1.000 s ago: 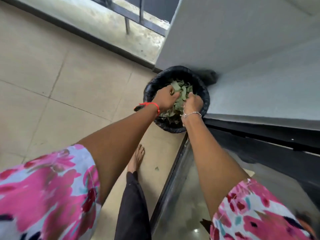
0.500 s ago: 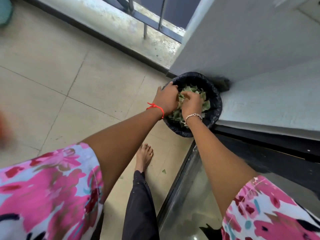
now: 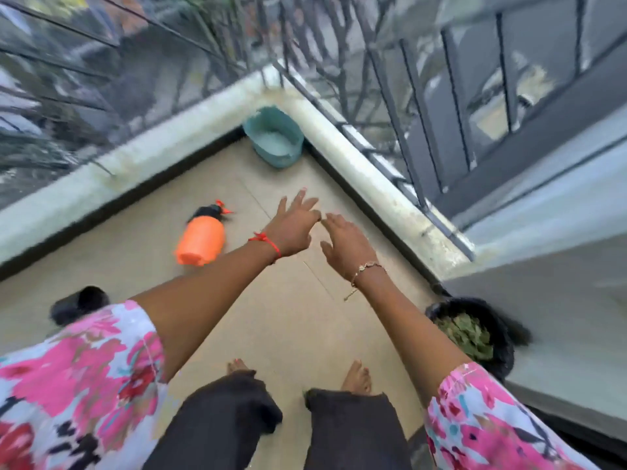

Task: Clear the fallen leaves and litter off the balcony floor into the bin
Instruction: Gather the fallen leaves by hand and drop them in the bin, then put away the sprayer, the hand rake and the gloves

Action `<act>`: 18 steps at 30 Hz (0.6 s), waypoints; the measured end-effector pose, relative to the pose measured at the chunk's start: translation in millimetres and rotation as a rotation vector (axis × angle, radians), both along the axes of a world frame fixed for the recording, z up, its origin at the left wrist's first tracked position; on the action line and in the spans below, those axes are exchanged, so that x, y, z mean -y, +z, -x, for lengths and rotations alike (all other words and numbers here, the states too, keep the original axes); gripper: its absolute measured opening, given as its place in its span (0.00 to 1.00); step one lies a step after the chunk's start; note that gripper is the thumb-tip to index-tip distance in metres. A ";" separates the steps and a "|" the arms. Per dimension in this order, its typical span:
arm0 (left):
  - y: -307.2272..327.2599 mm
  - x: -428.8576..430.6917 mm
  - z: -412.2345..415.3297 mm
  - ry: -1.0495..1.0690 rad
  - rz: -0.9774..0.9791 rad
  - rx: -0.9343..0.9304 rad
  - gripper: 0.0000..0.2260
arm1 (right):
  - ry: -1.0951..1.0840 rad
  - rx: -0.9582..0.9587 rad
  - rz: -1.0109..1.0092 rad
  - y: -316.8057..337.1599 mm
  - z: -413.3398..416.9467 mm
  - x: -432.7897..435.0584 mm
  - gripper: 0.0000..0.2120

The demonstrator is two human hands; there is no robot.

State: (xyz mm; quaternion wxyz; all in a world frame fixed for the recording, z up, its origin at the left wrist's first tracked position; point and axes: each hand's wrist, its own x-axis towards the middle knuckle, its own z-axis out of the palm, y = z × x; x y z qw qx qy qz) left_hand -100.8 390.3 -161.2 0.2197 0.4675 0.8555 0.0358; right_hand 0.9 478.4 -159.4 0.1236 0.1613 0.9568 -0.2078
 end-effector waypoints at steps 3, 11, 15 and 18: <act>94.2 66.0 38.8 0.094 -0.063 -0.103 0.20 | 0.089 -0.148 0.062 79.1 36.9 48.4 0.24; 241.4 258.6 38.8 0.527 -0.230 -0.241 0.16 | 0.359 -0.264 0.045 223.3 74.5 164.8 0.24; 252.4 313.6 -3.8 0.754 -0.197 -0.290 0.18 | 0.573 -0.250 -0.036 248.7 71.3 211.1 0.24; 257.9 340.9 -39.9 0.943 -0.189 -0.279 0.20 | 0.760 -0.248 -0.054 255.9 64.1 239.4 0.25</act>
